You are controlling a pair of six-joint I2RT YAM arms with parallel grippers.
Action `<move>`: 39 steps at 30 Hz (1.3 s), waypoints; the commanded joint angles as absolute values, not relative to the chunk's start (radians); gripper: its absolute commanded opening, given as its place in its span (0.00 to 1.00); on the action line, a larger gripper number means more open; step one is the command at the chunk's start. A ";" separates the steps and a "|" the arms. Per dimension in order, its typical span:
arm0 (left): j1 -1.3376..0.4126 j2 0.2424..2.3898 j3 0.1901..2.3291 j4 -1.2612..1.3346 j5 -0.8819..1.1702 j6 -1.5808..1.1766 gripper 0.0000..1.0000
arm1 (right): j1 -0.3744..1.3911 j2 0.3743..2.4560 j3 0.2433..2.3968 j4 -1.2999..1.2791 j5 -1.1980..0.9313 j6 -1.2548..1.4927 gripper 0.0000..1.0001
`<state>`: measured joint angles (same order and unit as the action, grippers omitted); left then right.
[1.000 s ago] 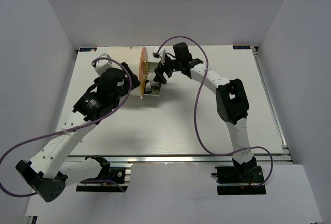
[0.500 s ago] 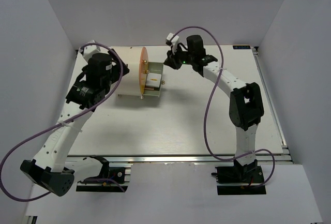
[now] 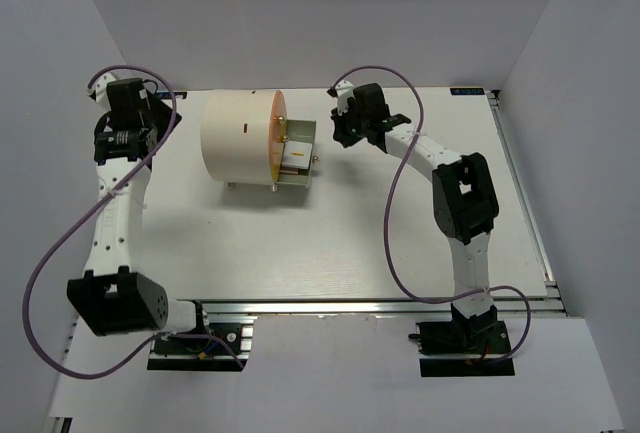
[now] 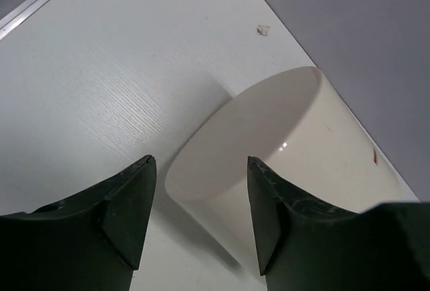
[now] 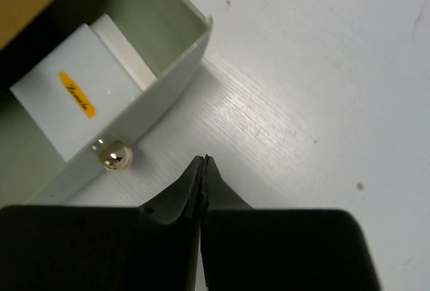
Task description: Organize the makeup
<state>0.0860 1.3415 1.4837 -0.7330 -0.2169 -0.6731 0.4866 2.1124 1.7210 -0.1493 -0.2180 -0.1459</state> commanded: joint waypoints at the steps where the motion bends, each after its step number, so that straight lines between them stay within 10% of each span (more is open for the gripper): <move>1: 0.121 1.388 1.470 -0.655 -0.072 -0.690 0.66 | 0.489 2.117 1.738 -0.169 -0.132 -0.014 0.00; 18: 0.123 1.497 1.339 -0.420 0.296 -0.584 0.79 | 0.609 2.422 2.108 -0.201 -0.270 0.166 0.00; 39: 0.123 1.536 1.361 -0.474 0.275 -0.564 0.80 | 0.661 2.412 2.108 0.006 -0.410 0.276 0.00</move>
